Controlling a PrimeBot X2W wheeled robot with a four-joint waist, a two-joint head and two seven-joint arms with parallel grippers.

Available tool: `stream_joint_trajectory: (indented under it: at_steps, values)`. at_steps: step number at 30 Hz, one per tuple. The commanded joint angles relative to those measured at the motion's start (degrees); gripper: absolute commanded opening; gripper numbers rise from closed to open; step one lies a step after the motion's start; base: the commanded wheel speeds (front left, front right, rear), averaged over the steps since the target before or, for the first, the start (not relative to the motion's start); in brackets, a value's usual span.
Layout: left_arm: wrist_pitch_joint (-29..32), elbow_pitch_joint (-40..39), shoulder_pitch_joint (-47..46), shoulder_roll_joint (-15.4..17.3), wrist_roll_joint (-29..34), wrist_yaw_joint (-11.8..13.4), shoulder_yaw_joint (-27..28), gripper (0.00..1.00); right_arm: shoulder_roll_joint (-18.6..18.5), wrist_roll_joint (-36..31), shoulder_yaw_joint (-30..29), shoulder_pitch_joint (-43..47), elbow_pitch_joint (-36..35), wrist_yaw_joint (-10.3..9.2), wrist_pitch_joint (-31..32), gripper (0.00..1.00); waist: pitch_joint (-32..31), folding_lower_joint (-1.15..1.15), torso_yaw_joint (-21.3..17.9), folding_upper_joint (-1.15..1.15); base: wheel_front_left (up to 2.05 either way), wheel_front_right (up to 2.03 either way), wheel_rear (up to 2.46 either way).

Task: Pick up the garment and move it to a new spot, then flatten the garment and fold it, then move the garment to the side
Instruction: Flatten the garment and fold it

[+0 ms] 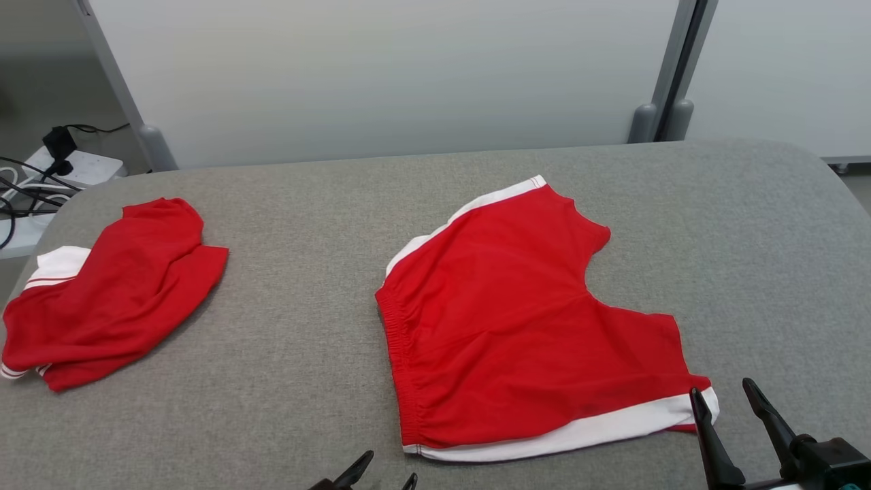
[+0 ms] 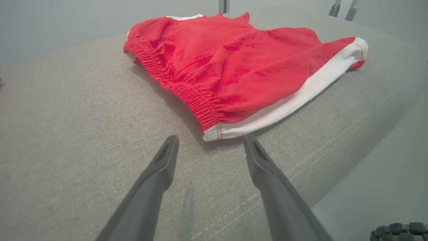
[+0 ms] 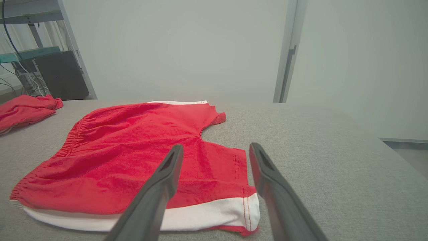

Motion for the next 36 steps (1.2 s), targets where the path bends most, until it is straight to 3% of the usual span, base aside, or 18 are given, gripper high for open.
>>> stream_joint_trajectory:
  at_steps: [1, 10, 30, 31, 32, 35, 36]
  values:
    - [-0.60, -0.41, -3.80, 0.07, -0.57, -0.42, 1.42, 1.00, -1.47, 0.31, 0.86, -2.06, -2.05, 0.19, -0.80, 1.00, 0.47, 0.00, -0.50, 0.00, 0.00, 0.00, 0.00]
    - [-0.60, 5.95, -8.69, -0.09, -2.70, -0.69, -0.89, 1.00, -1.97, 0.60, 0.84, -2.73, -2.41, 0.19, -0.80, 1.00, 2.15, 0.00, -1.85, 0.00, 0.00, 0.00, 0.00]
    - [-0.60, 11.18, -12.85, -0.13, -5.58, -0.54, -4.37, 1.00, -3.76, 1.47, 1.80, -4.41, -2.67, 0.19, -0.80, 1.00, 4.11, 0.00, -2.45, 0.00, 0.00, 0.00, 0.00]
    - [-0.60, 11.06, -12.85, -0.13, -5.74, -0.54, -4.45, 0.93, -3.88, 1.49, 1.81, -4.43, -2.59, 0.19, -0.80, 1.00, 4.12, 0.00, -2.46, 0.00, 0.00, 0.00, 0.00]
    - [-0.60, 11.06, -12.83, -0.13, -5.82, -0.54, -4.61, 0.77, -3.97, 1.51, 1.83, -4.43, -2.51, 0.19, -0.80, 1.00, 4.08, 0.00, -2.47, 0.00, 0.00, 0.00, 0.00]
    - [-0.60, 11.50, -12.67, -0.13, -6.28, -0.57, -5.34, 0.16, -4.17, 1.62, 1.88, -4.41, -2.44, 0.19, -0.80, 1.00, 3.95, 0.00, -2.51, 0.00, 0.00, 0.00, 0.00]
    - [-0.60, 11.63, -12.69, -0.13, -6.36, -0.59, -5.53, 0.02, -4.23, 1.66, 1.88, -4.44, -2.44, 0.19, -0.80, 1.00, 3.89, 0.00, -2.52, 0.00, 0.00, 0.00, 0.00]
